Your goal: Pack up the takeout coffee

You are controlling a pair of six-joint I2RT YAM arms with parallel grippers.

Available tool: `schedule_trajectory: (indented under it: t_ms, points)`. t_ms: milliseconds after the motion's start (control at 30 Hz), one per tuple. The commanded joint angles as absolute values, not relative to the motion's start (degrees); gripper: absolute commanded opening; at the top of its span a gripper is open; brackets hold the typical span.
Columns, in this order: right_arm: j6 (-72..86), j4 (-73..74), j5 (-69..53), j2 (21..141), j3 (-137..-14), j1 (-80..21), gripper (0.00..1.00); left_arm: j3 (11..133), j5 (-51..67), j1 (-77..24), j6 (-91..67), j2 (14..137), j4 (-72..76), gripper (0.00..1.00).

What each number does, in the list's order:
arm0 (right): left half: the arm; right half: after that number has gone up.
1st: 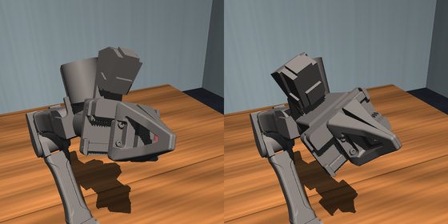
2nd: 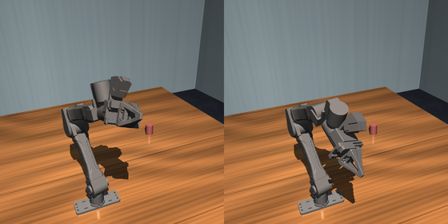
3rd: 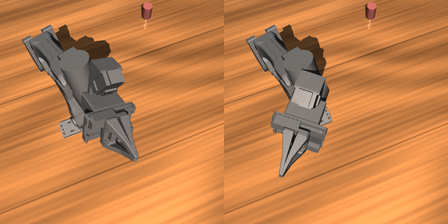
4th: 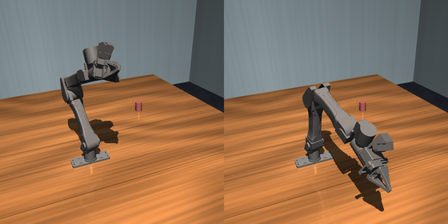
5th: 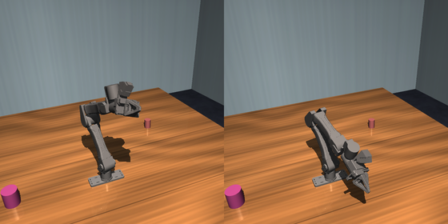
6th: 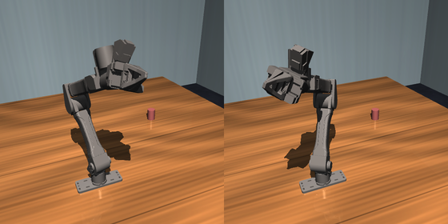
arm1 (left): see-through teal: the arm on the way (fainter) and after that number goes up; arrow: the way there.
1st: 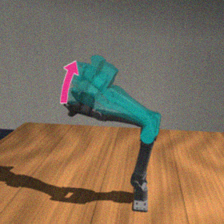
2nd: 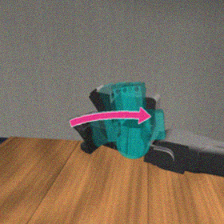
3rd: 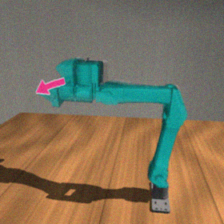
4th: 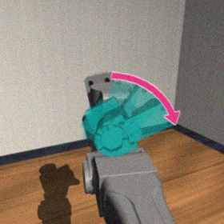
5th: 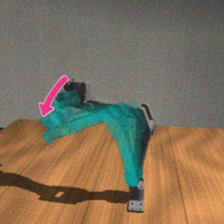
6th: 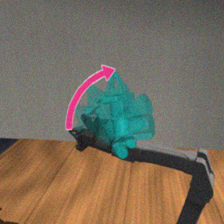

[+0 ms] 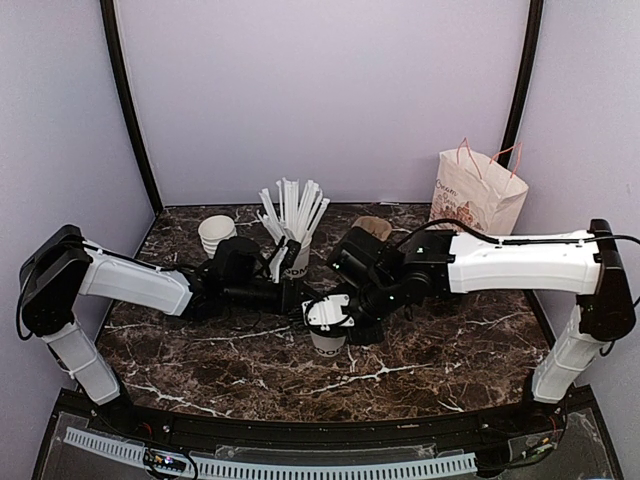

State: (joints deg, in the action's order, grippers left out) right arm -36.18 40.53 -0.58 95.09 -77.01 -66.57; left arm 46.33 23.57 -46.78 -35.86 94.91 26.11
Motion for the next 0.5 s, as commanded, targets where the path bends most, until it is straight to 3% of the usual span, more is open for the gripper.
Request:
schedule_trajectory:
  t_ms: [0,467]
  points:
    - [-35.95,39.29,-0.72,96.41,-76.87,-67.10,0.10,44.35,23.82,-47.01,-35.54,94.92,21.98,0.46]
    - [-34.89,35.70,4.60,97.95,-71.77,-67.29,0.08,45.18,24.87,-47.02,-35.86,97.10,21.59,0.46]
